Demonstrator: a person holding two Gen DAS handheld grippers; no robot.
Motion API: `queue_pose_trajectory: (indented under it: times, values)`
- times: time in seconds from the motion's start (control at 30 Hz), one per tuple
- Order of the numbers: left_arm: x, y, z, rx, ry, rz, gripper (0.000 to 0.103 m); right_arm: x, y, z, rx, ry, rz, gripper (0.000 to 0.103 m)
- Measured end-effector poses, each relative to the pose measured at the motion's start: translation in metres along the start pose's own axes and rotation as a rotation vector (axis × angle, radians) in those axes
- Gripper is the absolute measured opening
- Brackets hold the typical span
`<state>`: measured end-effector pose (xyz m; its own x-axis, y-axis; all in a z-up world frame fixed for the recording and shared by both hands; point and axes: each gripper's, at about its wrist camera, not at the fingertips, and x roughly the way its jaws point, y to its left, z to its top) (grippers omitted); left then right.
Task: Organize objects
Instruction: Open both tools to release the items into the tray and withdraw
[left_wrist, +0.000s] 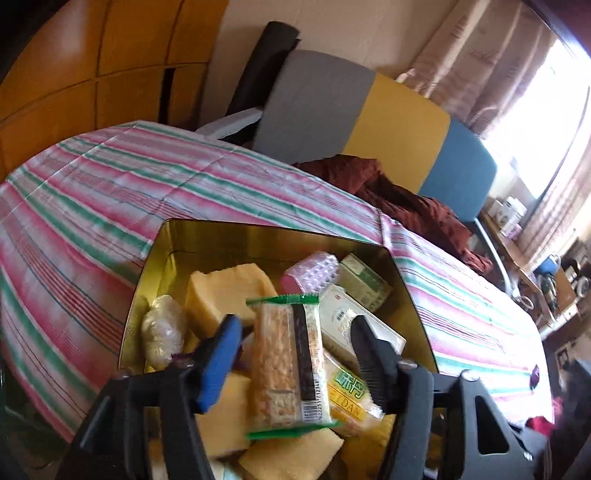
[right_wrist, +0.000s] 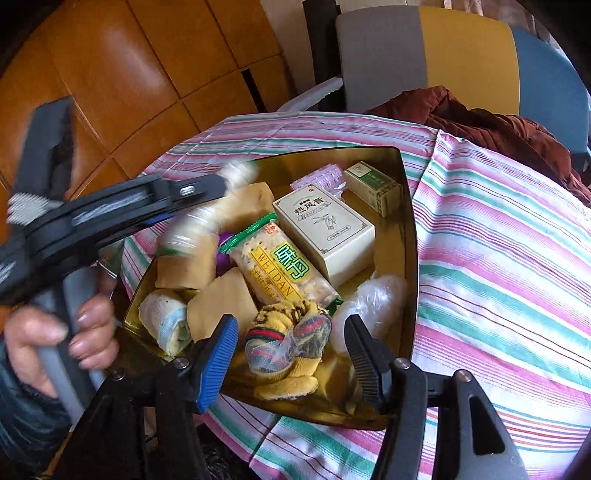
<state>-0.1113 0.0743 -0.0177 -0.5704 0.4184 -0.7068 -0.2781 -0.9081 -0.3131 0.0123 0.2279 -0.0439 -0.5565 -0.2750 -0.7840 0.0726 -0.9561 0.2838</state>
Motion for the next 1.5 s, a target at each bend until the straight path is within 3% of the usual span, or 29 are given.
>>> queue_pose_trajectory:
  times: [0.2,0.4,0.8,1.03,1.37,1.5]
  values:
    - [-0.016,0.001,-0.010,0.055,-0.029,0.041,0.072,0.001,0.005,-0.001,-0.017,-0.016,-0.012,0.061]
    - [-0.042,0.003,-0.028,0.110,-0.093,0.163,0.084,0.001,0.014,-0.004,-0.044,-0.041,-0.046,0.061]
    - [-0.078,-0.004,-0.053,0.146,-0.146,0.227,0.103,-0.014,0.032,-0.011,-0.075,-0.122,-0.136,0.061]
    - [-0.088,-0.008,-0.065,0.147,-0.151,0.238,0.103,-0.023,0.034,-0.013,-0.057,-0.158,-0.180,0.061]
    - [-0.096,-0.010,-0.074,0.142,-0.183,0.318,0.103,-0.024,0.036,-0.017,-0.058,-0.152,-0.193,0.061]
    - [-0.097,-0.007,-0.074,0.129,-0.178,0.309,0.103,-0.024,0.038,-0.018,-0.063,-0.154,-0.200,0.061]
